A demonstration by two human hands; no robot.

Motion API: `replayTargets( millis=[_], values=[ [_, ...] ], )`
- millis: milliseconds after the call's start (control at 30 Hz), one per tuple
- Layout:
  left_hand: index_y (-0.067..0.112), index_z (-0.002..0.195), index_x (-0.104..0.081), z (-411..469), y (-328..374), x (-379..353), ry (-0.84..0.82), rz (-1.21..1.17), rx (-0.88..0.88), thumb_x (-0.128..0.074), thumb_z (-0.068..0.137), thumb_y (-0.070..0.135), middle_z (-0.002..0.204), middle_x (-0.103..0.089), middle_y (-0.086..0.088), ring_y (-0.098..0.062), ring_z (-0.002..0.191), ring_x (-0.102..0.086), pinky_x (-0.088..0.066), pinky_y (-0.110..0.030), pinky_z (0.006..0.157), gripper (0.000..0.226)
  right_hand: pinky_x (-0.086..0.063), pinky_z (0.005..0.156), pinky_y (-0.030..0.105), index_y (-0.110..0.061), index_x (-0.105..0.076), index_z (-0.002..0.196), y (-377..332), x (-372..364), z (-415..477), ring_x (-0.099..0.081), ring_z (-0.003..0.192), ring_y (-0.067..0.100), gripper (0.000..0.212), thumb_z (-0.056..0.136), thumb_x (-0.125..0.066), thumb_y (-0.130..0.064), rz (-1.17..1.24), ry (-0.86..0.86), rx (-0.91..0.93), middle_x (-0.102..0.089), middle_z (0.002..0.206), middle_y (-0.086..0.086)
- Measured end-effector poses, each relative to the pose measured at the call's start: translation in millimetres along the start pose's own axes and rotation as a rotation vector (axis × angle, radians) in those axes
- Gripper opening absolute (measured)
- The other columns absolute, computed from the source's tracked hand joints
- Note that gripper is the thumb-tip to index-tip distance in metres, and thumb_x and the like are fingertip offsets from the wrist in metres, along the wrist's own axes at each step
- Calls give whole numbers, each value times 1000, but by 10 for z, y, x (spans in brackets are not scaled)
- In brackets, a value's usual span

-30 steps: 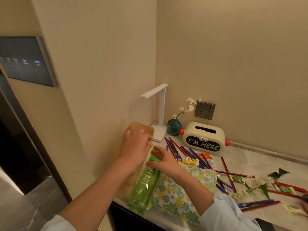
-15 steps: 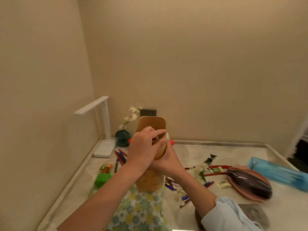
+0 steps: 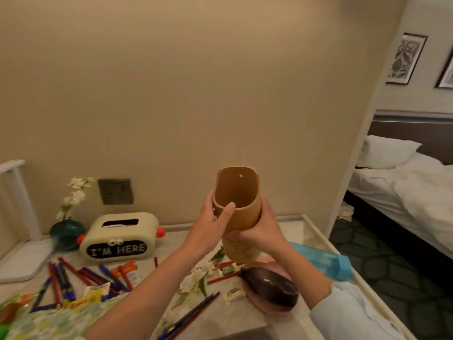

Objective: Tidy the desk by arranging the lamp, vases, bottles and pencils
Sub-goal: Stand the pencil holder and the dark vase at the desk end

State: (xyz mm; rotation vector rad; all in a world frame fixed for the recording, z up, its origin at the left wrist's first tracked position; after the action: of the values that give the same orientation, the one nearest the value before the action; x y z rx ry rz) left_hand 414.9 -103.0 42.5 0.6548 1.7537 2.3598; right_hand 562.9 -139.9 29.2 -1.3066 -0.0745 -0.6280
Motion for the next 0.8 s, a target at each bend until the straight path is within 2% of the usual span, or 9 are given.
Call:
replayTargets(
  millis=[67,133,200,333,467,600,800],
  values=[
    [45,128,-31,160,6,-276,-9,-39,13,-47,74,75,127,-49,19,6,108,-48,-40,-13,75,64,-52,79,25,-48,-33,122,170,222,174,-53,109,8,96,45,-89,-37,2,-36,0,-48,121,-16],
    [43,131,-32,336,-10,-512,6,-63,16,-49,74,74,126,-49,19,6,107,-49,-41,-13,76,68,-48,73,17,-58,-33,112,353,409,356,-55,105,5,90,47,-90,-35,15,-67,4,-51,116,-22],
    [40,134,-33,504,-46,-697,29,-61,35,-52,76,71,129,-50,17,-2,111,-51,-44,-19,82,69,-47,72,16,-60,-34,110,532,549,528,-56,103,3,89,47,-91,-33,29,-74,0,-51,113,-27],
    [39,135,-35,768,-195,-927,83,-57,79,-56,78,66,132,-50,16,-9,117,-51,-48,-34,96,67,-50,81,26,-48,-29,125,824,616,797,-52,107,7,100,47,-91,-40,-3,-110,-25,-48,115,-25],
    [42,126,-38,1004,-423,-1030,100,-54,131,-60,83,56,123,-54,17,-1,110,-53,-49,-32,93,51,-53,86,34,-38,-27,136,1116,567,1025,-54,108,12,111,44,-89,-48,-62,-162,-61,-49,120,-18],
    [41,126,-37,1192,-710,-1081,102,-48,217,-61,84,52,118,-54,21,-3,109,-54,-50,-38,95,50,-52,83,30,-36,-25,138,1405,427,1199,-53,106,10,116,42,-88,-51,-71,-208,-99,-47,119,-20],
    [38,128,-39,1302,-1047,-1107,119,-46,294,-62,85,49,115,-54,24,4,104,-54,-50,-27,86,50,-48,74,25,-35,-25,136,1706,238,1331,-51,97,7,114,43,-88,-52,-121,-250,-145,-46,113,-20]
  ],
)
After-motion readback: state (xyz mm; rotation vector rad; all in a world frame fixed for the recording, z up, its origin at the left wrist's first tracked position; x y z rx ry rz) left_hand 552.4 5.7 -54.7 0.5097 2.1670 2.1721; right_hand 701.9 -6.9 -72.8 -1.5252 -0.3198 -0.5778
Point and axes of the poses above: each hand's wrist, its own z-axis towards the middle knuckle, its own x-axis out of the back of the hand, y = z × x, the point moved 5 cm from there along z, towards the middle knuckle
